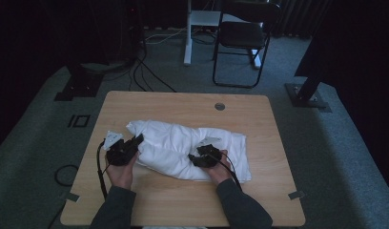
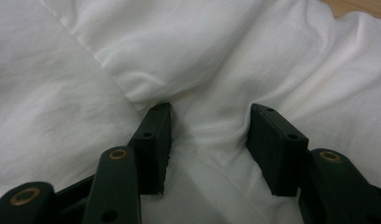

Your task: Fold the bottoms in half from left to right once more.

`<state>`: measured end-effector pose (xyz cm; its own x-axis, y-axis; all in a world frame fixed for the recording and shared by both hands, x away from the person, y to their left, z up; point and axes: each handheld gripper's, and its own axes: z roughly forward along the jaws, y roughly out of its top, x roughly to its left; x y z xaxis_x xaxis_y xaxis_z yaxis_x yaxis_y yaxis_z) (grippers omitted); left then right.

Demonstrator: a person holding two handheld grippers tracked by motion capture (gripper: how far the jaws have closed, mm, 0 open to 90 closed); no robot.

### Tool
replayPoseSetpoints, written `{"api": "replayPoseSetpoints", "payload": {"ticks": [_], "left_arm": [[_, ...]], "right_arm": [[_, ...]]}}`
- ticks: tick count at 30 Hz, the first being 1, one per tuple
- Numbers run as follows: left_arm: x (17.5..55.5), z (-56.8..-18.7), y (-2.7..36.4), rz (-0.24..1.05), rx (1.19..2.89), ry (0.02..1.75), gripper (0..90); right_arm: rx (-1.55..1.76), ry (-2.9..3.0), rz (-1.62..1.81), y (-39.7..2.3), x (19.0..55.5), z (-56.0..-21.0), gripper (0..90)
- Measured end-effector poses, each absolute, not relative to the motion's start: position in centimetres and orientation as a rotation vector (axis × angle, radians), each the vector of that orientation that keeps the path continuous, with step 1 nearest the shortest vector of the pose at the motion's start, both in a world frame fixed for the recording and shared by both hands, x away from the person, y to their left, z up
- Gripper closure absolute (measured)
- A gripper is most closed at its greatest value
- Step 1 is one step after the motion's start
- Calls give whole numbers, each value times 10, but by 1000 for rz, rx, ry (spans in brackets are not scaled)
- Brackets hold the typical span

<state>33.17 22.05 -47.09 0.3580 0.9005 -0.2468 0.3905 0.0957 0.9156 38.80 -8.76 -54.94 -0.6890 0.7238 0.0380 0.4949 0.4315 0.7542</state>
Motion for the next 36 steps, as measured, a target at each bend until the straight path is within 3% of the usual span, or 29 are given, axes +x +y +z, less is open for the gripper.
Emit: {"api": "replayPoseSetpoints", "payload": {"ticks": [15,21,25,31,36], "left_arm": [[343,-437,177,559,1546,1074,861],[346,-436,175,558,1562,1064,861],[346,-435,170,546,1570,1051,861],[347,-430,152,535,1596,1005,861],[350,-431,146,535,1624,994,861]], "right_arm": [[1013,2393,1215,-38,406,-553,492],[1018,2299,1327,-66,386,-526,446],[1014,2330,1213,-79,375,-537,444],[1083,2345,1260,-58,386,-557,444],[1052,2438,1308,-45,390,-551,405]]}}
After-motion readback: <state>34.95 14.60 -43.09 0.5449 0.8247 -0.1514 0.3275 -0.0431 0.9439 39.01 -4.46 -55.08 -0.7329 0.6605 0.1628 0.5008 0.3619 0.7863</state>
